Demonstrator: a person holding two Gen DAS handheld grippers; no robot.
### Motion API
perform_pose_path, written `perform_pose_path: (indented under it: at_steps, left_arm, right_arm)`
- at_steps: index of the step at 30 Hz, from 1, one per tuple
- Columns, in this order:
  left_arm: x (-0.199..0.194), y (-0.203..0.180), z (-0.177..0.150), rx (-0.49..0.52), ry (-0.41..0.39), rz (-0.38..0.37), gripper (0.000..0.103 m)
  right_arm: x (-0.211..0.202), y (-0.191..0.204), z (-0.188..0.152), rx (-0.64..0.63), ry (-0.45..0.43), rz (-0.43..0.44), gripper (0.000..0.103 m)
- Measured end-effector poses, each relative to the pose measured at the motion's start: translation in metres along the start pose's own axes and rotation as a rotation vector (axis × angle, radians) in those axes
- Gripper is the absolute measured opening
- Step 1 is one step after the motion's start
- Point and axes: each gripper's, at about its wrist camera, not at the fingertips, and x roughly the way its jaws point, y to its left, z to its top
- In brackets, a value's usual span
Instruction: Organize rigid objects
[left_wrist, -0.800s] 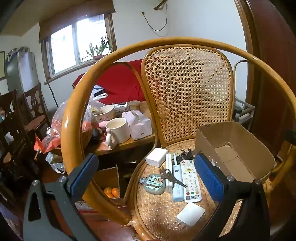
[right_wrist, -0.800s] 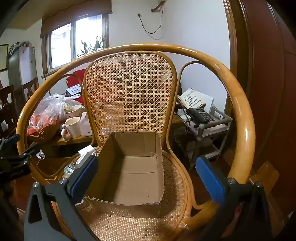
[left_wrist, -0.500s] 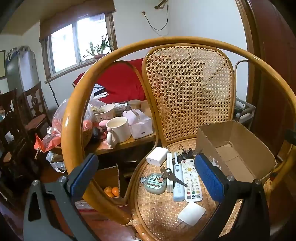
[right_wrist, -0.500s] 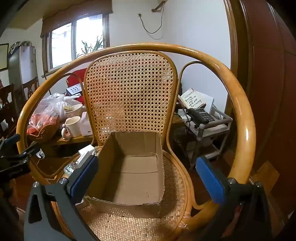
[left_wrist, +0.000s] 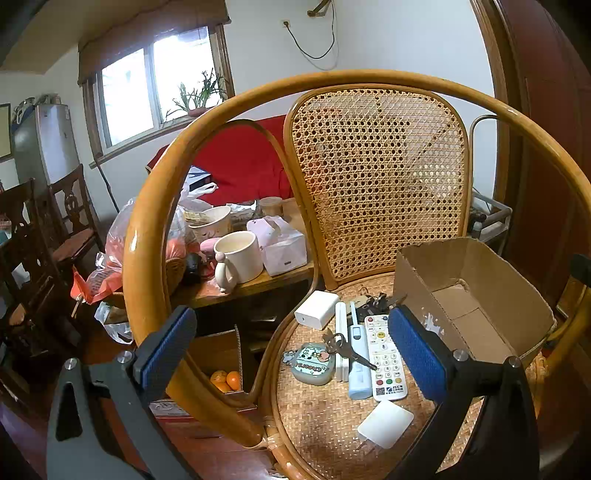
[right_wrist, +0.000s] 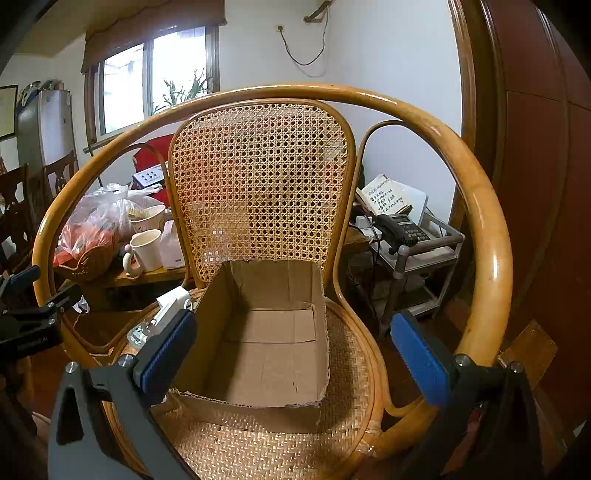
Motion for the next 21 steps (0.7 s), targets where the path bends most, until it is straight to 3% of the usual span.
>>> perform_pose_path:
  at_steps: [21]
  left_arm:
    - [-0.0012,0.0003,-0.0014,0.008,-0.006,0.010,0.103]
  right_arm:
    - [0.0050,0.0029,-0.0040,-0.009,0.016,-0.002,0.103]
